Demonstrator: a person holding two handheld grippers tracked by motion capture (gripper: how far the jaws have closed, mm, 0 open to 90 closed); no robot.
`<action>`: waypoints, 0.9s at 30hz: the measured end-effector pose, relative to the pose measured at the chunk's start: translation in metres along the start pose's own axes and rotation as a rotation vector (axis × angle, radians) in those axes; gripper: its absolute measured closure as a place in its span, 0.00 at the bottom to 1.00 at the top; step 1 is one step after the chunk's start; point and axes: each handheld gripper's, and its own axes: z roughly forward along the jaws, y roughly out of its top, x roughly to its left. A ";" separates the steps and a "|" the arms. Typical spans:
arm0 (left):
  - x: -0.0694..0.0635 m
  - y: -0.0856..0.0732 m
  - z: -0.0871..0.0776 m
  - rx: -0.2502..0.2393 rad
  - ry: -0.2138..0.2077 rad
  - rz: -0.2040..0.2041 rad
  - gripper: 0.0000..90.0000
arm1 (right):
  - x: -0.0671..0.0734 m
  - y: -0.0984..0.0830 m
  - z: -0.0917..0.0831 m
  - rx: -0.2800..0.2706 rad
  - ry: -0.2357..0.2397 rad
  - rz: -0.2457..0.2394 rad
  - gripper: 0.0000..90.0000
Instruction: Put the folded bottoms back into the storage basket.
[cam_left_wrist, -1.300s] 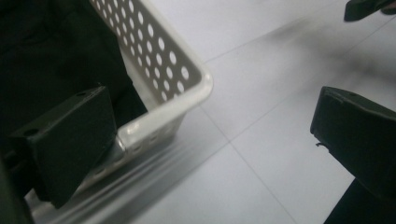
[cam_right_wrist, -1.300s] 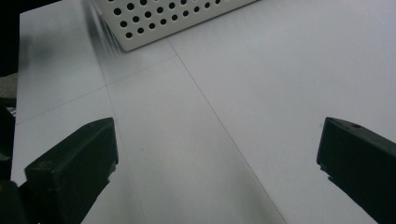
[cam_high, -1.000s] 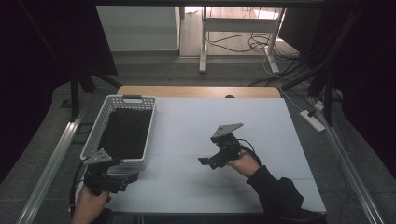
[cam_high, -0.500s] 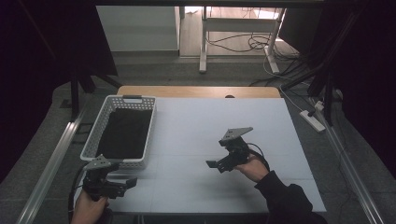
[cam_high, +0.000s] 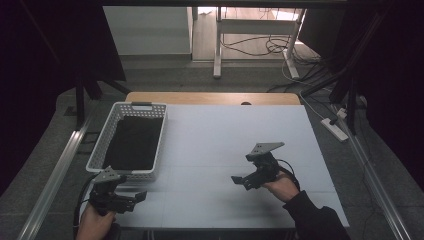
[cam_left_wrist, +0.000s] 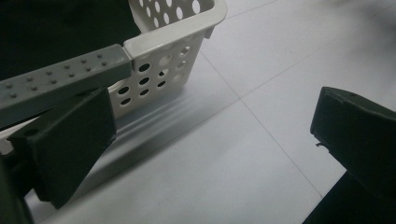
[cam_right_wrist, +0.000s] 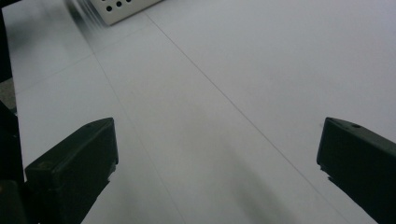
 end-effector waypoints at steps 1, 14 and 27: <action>0.000 0.000 0.000 0.000 -0.001 -0.001 0.00 | 0.000 -0.002 -0.002 0.000 -0.003 0.001 0.00; 0.001 0.000 0.001 0.007 -0.007 -0.004 0.00 | -0.002 -0.029 -0.024 0.001 -0.051 0.055 0.00; 0.001 0.000 0.001 0.013 -0.007 -0.005 0.00 | 0.000 -0.058 -0.055 -0.016 -0.129 0.112 0.00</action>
